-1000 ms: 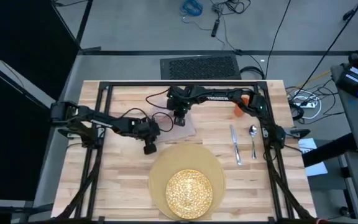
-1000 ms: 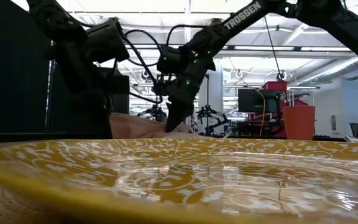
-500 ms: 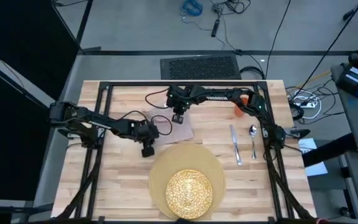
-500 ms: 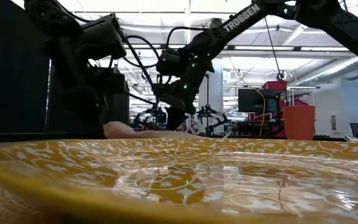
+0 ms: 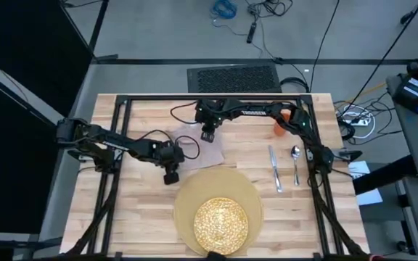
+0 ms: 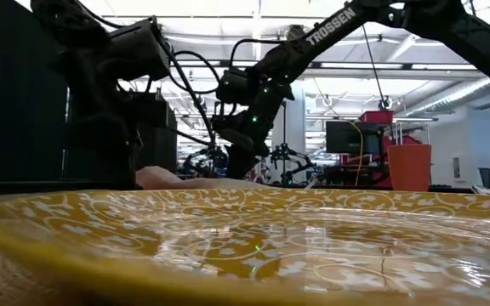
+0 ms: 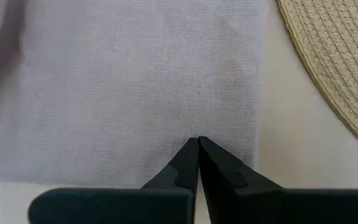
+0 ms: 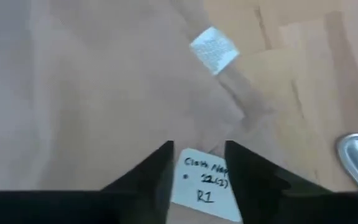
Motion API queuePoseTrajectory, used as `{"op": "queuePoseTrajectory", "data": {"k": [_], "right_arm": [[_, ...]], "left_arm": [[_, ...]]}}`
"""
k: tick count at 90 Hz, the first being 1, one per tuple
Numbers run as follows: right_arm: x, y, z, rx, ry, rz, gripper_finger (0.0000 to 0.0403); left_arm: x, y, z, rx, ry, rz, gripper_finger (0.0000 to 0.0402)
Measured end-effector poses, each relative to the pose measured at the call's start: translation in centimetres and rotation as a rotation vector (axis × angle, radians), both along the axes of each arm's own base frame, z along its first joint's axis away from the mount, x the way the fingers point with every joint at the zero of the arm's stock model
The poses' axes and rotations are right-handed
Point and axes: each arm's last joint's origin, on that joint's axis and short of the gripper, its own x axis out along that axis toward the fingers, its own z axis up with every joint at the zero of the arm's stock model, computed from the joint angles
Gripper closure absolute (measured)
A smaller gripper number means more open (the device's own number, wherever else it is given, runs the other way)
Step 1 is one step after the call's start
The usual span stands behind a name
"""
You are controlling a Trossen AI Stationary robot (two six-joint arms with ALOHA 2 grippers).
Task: Set table place
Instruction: Fold the brown table napkin
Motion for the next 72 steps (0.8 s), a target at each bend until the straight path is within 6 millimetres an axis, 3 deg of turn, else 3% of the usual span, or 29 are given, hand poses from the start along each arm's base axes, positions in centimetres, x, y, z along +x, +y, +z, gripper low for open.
{"op": "queuePoseTrajectory", "data": {"k": [13, 26, 53, 72], "right_arm": [[0.0, 0.0, 0.0, 0.008, 0.0, -0.013, 0.0202], [0.2, 0.6, 0.0, 0.0, 0.005, 0.015, 0.0183], [1.1, 3.4, -0.1, -0.057, 0.031, 0.076, 0.0193], [0.6, 2.7, -0.2, -0.131, 0.088, 0.026, 0.0209]], "left_arm": [[0.0, -0.5, 0.0, -0.02, 0.0, -0.025, 0.0402], [-0.1, -1.4, 0.0, -0.023, 0.001, -0.065, 0.0402], [-1.3, -1.6, 0.4, 0.008, 0.085, -0.042, 0.0401], [-2.6, -0.8, 0.4, 0.163, 0.183, 0.096, 0.0401]]}}
